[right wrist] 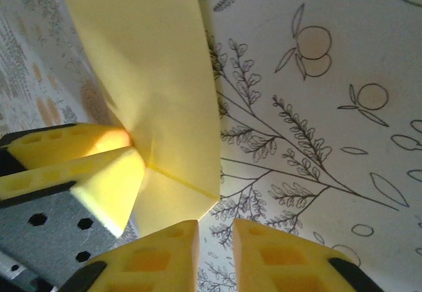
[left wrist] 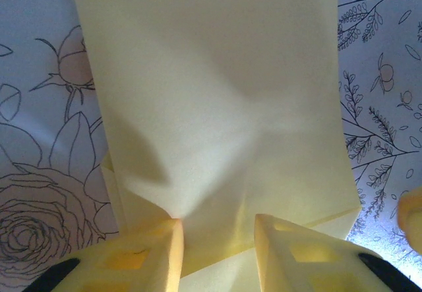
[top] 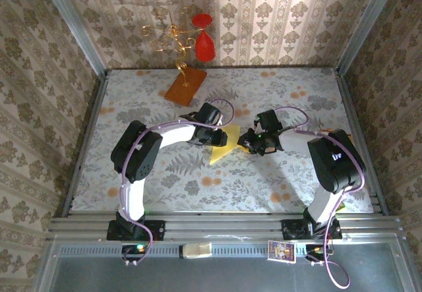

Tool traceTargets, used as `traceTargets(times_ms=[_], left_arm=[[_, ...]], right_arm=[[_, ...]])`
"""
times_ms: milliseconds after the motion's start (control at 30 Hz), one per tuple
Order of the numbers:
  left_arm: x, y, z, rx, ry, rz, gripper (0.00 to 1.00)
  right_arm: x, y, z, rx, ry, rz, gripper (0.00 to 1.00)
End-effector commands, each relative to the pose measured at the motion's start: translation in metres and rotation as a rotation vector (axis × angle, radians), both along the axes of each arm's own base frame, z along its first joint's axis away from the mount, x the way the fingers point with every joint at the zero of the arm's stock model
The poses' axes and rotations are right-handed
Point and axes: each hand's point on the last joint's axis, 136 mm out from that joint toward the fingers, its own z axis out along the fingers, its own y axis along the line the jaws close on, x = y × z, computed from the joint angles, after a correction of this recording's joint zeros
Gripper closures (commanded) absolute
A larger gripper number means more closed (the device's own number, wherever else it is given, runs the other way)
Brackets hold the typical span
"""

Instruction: Fold a paper plane with a square sheet of paper (pick it up from the middle)

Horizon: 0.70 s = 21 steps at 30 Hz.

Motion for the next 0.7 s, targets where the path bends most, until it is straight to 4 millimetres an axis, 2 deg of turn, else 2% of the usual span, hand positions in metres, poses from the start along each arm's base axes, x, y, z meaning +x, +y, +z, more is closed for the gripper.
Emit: traceTargets(times_ms=[0,367,667], left_arm=[[-0.017,0.017,-0.02,0.057,0.076,0.013,0.65],[-0.015,0.016,-0.02,0.056,0.076,0.018,0.66],[-0.016,0.016,-0.02,0.051,0.079,0.019,0.67]], right_arm=[[0.0,0.006,-0.009,0.016,0.024,-0.011,0.78],[0.005,0.021,-0.011,0.069,0.041,0.007,0.78],[0.008,0.024,-0.008,0.079,0.032,0.003,0.78]])
